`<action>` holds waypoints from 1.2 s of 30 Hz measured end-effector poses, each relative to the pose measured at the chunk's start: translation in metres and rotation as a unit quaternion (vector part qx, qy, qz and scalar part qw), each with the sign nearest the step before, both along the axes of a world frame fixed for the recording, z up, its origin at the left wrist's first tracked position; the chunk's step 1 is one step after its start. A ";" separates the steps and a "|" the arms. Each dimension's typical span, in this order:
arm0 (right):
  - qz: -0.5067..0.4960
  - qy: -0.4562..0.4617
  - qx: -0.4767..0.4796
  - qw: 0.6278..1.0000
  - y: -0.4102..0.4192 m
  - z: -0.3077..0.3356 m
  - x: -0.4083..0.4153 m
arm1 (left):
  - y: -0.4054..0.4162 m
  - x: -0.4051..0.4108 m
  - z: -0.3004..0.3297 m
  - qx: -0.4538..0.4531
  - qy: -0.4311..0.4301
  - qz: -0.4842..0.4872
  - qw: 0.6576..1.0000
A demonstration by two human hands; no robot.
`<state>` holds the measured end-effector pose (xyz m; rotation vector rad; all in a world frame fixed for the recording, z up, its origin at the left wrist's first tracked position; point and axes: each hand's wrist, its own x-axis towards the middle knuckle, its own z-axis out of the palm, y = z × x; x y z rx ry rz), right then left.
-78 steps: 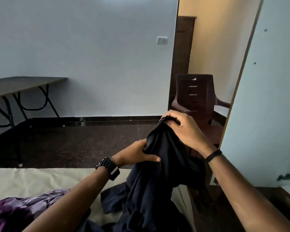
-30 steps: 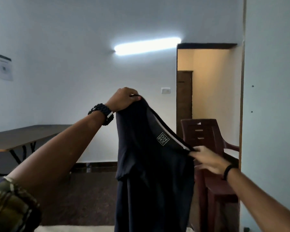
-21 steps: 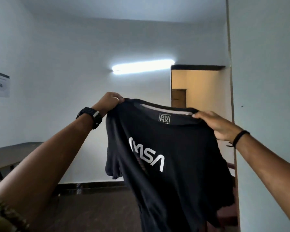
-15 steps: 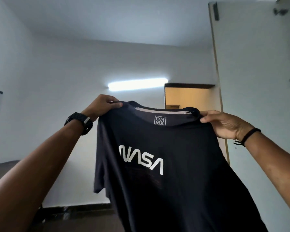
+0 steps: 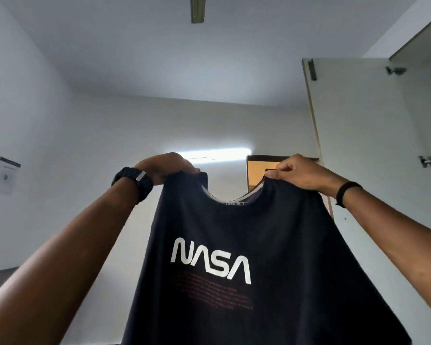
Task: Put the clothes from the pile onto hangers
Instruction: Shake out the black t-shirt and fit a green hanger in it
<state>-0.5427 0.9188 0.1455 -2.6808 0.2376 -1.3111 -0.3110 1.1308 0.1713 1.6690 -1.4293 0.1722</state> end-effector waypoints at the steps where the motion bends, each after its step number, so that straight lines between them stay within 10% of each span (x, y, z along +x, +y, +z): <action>1: 0.028 -0.005 0.011 1.000 0.009 0.005 -0.006 | 0.013 -0.005 0.005 -0.004 -0.002 -0.023 1.000; 10: 0.237 -0.108 0.129 0.957 0.056 0.061 -0.035 | 0.091 -0.026 0.056 -0.175 0.116 -0.191 0.959; 15: 0.248 -0.041 0.203 0.946 0.037 0.026 0.009 | 0.074 0.001 0.015 -0.035 0.097 -0.062 0.993; 24: 0.137 0.256 0.414 0.863 -0.043 -0.285 0.145 | -0.031 0.119 -0.311 0.296 0.214 0.052 0.930; 28: 0.043 0.340 0.400 0.850 -0.060 -0.428 0.162 | -0.052 0.131 -0.467 0.421 0.129 0.147 0.886; 32: -0.073 0.410 0.355 0.837 -0.073 -0.500 0.164 | -0.072 0.147 -0.548 0.440 0.125 0.191 0.868; 36: -0.112 0.268 0.477 0.830 -0.089 -0.522 0.189 | -0.093 0.167 -0.568 0.314 0.146 0.303 0.888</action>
